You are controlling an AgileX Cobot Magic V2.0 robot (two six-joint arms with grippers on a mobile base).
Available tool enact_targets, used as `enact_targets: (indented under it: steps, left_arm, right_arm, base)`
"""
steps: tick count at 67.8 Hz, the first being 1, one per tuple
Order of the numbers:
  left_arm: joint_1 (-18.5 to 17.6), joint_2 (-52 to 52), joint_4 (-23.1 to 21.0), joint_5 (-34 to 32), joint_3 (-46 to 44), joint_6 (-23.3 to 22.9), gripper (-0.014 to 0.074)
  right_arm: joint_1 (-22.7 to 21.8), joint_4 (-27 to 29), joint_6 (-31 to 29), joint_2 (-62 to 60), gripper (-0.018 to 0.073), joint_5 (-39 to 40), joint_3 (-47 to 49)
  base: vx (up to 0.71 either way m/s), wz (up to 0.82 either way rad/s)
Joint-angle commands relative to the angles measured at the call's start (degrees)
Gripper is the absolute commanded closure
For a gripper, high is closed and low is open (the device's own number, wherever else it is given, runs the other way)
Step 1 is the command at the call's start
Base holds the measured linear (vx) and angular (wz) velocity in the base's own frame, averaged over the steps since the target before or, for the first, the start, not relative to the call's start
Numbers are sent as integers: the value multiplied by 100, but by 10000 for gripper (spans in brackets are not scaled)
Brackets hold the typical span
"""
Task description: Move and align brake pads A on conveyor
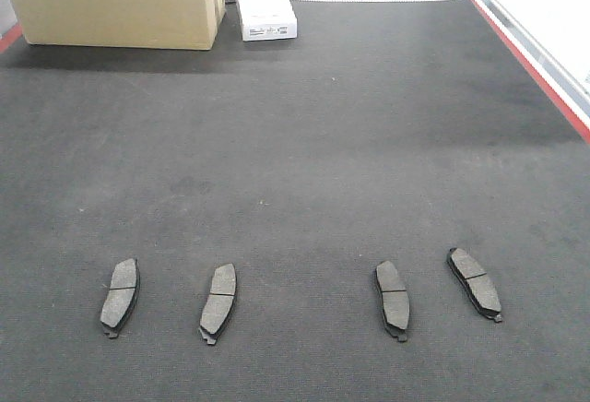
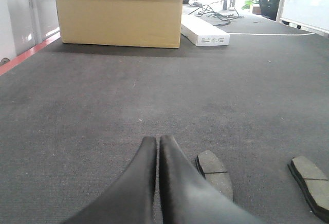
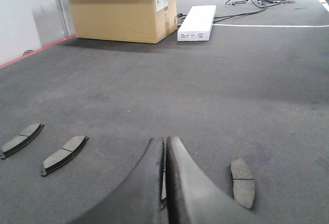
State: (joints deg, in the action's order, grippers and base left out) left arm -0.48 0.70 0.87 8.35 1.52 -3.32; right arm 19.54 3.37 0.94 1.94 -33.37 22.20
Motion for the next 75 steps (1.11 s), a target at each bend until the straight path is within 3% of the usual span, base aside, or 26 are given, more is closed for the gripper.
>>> enact_targets:
  steps: [1,40,47,53,62,75]
  left_arm:
    - [-1,94,5,-432,96,-10,603]
    - [-1,94,5,-432,96,-10,603]
    - [-1,89,5,-432,95,-10,603]
    - [-1,89,5,-432,95,-10,603]
    - [-1,89,5,-432,95,-10,603]
    - [-1,89,5,-432,95,-10,603]
  right_arm:
    - [-1,-26,-22,80,571,405,147]
    - [-32,-176,-164,80,571,429,147]
    - [-523,-290,-242,80,571,573,86]
    - [-1050,-337,-257,80,571,1389,-309]
    - [-1493,-414,-279,80,571,2506,-952]
    - [-2076,-531,-271,70,571,2678,-1503]
  base:
    - [0,0]
    - [0,0]
    - [0,0]
    - [0,0]
    - [0,0]
    - [0,0]
